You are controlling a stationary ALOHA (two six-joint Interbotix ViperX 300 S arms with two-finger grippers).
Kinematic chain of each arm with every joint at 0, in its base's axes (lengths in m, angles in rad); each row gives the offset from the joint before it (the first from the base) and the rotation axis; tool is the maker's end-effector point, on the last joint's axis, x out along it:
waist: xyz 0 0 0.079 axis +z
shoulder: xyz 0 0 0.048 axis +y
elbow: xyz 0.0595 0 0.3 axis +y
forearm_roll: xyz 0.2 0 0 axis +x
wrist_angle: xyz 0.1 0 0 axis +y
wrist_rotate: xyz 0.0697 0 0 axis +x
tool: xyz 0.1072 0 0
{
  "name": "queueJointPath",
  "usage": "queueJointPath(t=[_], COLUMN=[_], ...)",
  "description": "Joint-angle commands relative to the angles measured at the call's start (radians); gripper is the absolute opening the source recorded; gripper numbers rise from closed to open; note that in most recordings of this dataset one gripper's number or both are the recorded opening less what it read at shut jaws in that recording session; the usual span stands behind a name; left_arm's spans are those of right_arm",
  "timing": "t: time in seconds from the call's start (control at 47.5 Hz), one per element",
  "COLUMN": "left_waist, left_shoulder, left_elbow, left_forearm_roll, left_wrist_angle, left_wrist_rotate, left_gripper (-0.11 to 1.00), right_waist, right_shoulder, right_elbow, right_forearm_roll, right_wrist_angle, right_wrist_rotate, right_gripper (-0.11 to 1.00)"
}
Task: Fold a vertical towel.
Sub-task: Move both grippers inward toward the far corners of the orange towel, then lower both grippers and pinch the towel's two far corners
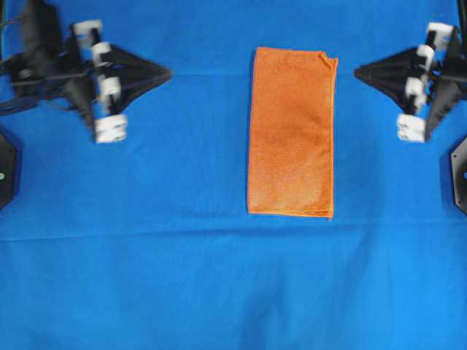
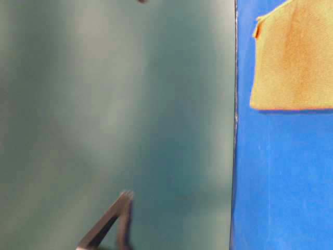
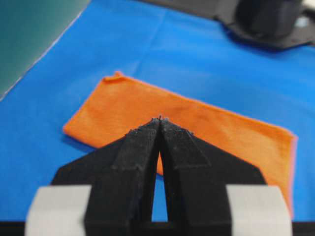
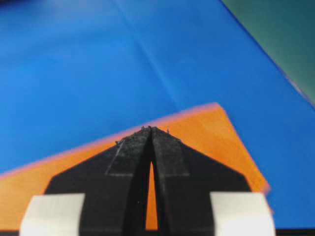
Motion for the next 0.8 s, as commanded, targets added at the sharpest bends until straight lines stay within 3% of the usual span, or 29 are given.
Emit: queueJointPath(t=[0.0, 0.063, 0.211, 0.295, 0.548, 0.779], left_waist=[0.032, 0.052, 0.089, 0.109, 0.15, 0.158], left_shoulder=[0.095, 0.169, 0.35, 0.442, 0.657, 0.775], left_elbow=[-0.081, -0.121, -0.221, -0.268, -0.394, -0.469], left_forearm_roll=[-0.002, -0.002, -0.002, -0.002, -0.002, -0.002], left_wrist_angle=[-0.009, -0.011, -0.028, -0.049, -0.083, -0.081], left_wrist_rotate=[0.0, -0.002, -0.002, -0.002, -0.003, -0.003], left_gripper=[0.05, 0.18, 0.63, 0.81, 0.75, 0.74], right_waist=[-0.055, -0.091, -0.163, -0.195, -0.241, -0.258], right_shoulder=[0.069, 0.124, 0.268, 0.359, 0.577, 0.669], right_elbow=[-0.037, -0.051, -0.092, -0.117, -0.179, -0.201], right_forearm_roll=[0.0, -0.002, -0.012, -0.017, -0.025, -0.021], right_wrist_angle=[0.006, 0.015, 0.017, 0.012, -0.014, -0.038], right_wrist_rotate=[-0.002, -0.003, -0.003, -0.006, -0.008, -0.006], right_gripper=[0.02, 0.12, 0.56, 0.65, 0.62, 0.62])
